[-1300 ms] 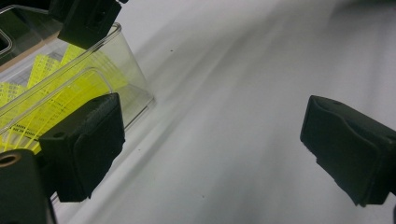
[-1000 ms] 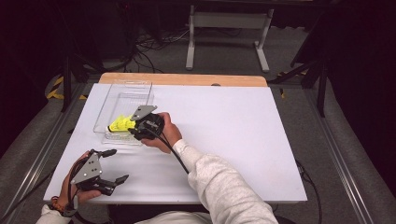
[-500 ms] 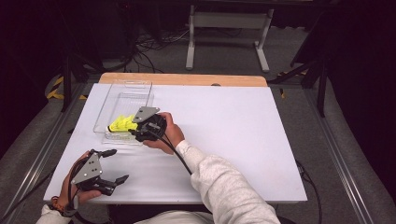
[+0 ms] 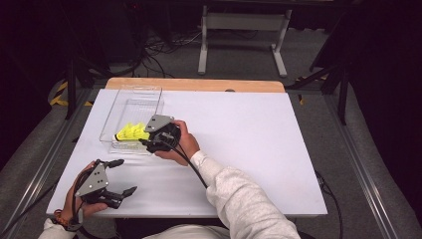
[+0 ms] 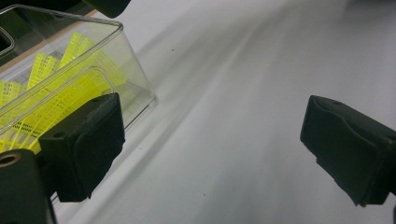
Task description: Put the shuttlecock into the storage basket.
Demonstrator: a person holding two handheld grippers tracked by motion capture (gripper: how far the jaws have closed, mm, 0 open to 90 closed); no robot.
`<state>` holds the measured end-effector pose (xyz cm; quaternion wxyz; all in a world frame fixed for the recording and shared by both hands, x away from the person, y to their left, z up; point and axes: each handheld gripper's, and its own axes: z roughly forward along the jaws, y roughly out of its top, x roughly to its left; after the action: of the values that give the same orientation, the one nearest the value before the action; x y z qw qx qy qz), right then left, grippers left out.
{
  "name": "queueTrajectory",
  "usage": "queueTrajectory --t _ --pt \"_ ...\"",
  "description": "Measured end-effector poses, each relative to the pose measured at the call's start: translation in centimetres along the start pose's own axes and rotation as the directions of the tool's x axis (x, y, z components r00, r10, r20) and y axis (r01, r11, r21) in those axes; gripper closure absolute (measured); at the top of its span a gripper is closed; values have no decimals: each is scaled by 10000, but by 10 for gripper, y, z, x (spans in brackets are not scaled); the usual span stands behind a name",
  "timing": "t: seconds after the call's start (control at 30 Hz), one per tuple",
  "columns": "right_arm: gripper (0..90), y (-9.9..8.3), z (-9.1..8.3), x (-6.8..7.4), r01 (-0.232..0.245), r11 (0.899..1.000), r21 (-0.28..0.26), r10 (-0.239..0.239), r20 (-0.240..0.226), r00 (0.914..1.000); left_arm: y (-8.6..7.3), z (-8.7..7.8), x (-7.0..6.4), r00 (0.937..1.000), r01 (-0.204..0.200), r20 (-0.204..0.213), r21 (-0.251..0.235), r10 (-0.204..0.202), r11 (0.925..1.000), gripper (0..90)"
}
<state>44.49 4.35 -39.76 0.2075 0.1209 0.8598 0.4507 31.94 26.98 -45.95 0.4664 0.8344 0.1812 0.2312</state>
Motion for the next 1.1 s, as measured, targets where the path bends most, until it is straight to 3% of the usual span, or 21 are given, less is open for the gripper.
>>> queueTrajectory --t 1.1 --pt "245 -11 -16 -8 -278 9985 -471 308 651 9974 -1 0 1 10000 -25 19 52 25 10000 75"
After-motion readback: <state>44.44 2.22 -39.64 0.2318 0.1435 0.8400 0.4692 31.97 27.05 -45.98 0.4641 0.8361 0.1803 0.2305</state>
